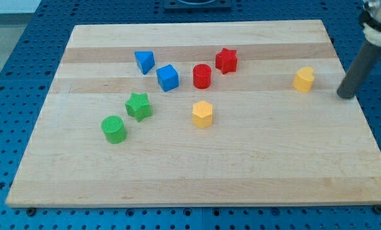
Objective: Point at the yellow heart
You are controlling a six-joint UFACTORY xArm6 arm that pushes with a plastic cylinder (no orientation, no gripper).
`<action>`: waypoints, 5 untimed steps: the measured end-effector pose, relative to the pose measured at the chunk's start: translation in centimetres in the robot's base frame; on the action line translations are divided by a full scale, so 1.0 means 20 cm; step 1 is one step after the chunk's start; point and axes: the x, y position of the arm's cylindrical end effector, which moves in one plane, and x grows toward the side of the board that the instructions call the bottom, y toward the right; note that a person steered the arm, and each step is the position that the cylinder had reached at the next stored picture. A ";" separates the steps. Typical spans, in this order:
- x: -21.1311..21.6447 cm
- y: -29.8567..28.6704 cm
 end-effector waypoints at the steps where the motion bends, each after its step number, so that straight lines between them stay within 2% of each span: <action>1: -0.32 -0.01; 3: -0.33 -0.16; 5: -0.03 -0.37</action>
